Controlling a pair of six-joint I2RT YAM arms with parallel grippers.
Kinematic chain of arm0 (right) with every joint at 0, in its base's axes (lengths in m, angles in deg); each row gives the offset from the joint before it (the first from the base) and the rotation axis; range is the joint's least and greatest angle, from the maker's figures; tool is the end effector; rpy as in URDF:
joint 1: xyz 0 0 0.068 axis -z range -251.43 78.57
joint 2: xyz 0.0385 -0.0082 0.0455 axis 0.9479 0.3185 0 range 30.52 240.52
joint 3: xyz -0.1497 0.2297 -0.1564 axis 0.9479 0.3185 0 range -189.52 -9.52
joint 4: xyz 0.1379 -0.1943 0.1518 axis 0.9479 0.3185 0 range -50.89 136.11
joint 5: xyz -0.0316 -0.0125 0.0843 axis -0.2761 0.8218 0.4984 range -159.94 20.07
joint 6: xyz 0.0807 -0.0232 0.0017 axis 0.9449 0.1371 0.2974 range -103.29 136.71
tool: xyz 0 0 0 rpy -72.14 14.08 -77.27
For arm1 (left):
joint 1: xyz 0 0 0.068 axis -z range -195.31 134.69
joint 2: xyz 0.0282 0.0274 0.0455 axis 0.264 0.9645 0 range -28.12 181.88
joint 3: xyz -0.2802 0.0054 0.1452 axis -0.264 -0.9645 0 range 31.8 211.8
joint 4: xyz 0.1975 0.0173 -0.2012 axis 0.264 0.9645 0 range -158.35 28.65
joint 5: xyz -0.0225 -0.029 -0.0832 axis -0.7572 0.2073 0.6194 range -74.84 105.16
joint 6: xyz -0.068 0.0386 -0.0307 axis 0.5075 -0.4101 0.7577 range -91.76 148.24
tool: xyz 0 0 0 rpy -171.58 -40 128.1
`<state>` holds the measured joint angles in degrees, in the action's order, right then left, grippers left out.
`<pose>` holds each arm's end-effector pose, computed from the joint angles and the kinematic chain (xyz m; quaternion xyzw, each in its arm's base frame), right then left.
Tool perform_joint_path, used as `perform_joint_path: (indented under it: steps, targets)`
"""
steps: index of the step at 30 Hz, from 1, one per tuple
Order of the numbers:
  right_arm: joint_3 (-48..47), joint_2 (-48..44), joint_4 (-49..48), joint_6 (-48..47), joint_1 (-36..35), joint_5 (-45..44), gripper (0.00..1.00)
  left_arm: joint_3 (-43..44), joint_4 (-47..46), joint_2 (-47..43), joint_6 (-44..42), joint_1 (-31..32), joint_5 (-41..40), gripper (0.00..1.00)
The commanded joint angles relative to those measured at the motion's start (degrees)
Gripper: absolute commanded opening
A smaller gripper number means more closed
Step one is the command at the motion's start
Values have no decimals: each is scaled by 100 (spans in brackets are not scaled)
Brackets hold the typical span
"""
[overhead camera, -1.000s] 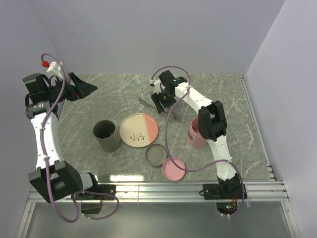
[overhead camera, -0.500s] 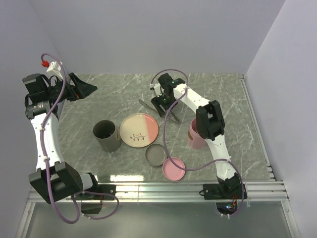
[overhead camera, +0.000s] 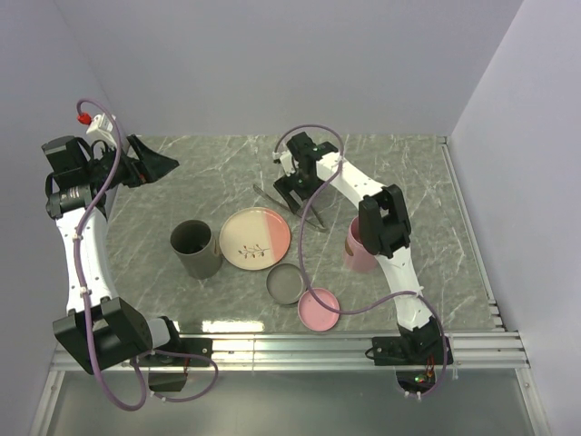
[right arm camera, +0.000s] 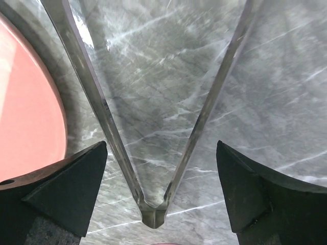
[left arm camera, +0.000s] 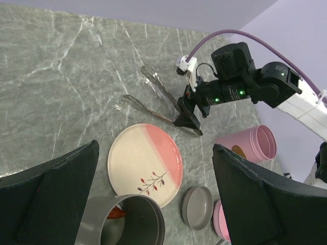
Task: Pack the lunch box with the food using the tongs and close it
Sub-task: Place the clamp at the center of the board, then pick up the box lid from the center of the board.
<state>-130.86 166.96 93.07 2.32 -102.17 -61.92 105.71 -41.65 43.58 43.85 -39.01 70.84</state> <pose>0.4842 0.3000 0.1769 -0.3882 0.9010 0.0937 0.1696 0.2929 0.0622 0.4284 -0.0123 0.7853 -0.3580 0.5049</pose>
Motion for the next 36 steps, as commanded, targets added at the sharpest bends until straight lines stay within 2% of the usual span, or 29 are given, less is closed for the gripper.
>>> perform_joint_path:
  steps: [1,7,13,19,22,23,28,31,36]
  targets:
    - [-416,-451,1,24,-37,-116,94,273,107,-236,-225,-29,154,99]
    - [-409,-1320,-157,-72,-28,77,95,431,327,-271,-392,-20,198,99]
    - [575,-2639,-465,-283,-37,675,100,642,758,-253,-805,-20,22,99]
    - [1645,-3527,-254,-520,-212,1105,100,274,407,-717,-850,-20,-102,99]
    - [2584,-4063,-394,-573,-607,1089,100,71,231,-929,-902,-20,22,99]
    - [2859,-4360,-499,-573,-765,801,100,36,222,-956,-911,-20,13,99]
    - [4405,-5039,-930,-635,-2213,-53,100,27,546,-913,-1113,-20,355,99]
    - [4907,-5233,-1080,-494,-2628,-98,100,-8,530,-947,-1052,-20,593,99]
    - [5366,-5303,-1421,-530,-2858,-98,99,-192,249,-1140,-955,-20,918,99]
